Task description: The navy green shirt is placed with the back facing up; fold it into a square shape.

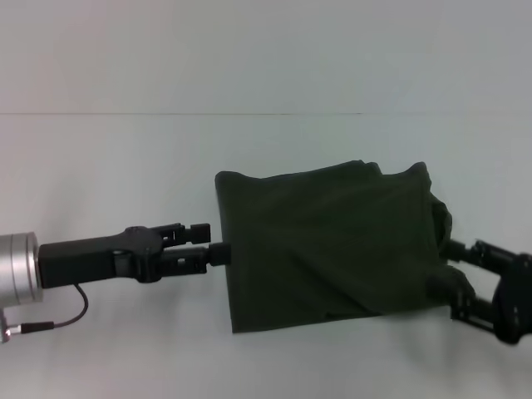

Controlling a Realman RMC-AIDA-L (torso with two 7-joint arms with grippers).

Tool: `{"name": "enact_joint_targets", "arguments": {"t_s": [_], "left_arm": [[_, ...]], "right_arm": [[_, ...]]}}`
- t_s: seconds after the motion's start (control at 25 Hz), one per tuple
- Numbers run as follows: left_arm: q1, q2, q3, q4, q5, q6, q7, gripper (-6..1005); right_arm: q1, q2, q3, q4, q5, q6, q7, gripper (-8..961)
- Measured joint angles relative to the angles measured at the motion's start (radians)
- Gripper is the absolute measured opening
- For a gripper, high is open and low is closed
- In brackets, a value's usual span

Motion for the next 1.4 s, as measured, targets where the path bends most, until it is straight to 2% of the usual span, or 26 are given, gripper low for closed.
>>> {"name": "enact_joint_targets", "arguments": {"t_s": [0.28,0.48,0.68,0.8,1.12,1.4], "left_arm": [[-0.042,0.012,0.008,0.000,0.007,-0.108,-0.181,781],[-0.081,0.016,0.049,-0.002,0.011,-0.208,-0.358,777],[-0.113,0.018,0.201,-0.009,0.012,-0.361,-0.576,772],[-0.131,0.017,0.263,-0.012,0.012,-0.427,-0.637,769],[-0.166,0.018,0.294,-0.075,0.015,-0.595,-0.655,762],[-0.182,-0.013,0.338,-0.088,0.015,-0.681,-0.651,755]], "right_arm": [[-0.102,0.022,0.000,0.029,-0.028,-0.021,-0.262,715],[-0.132,0.021,-0.002,0.054,-0.040,-0.003,-0.319,928],[-0.137,0.022,0.004,0.054,-0.059,0.011,-0.321,922],[-0.137,0.022,-0.001,0.054,-0.064,0.012,-0.321,922],[-0.136,0.023,-0.001,0.054,-0.085,0.012,-0.325,921],[-0.134,0.024,-0.002,0.056,-0.086,0.012,-0.326,921]]}}
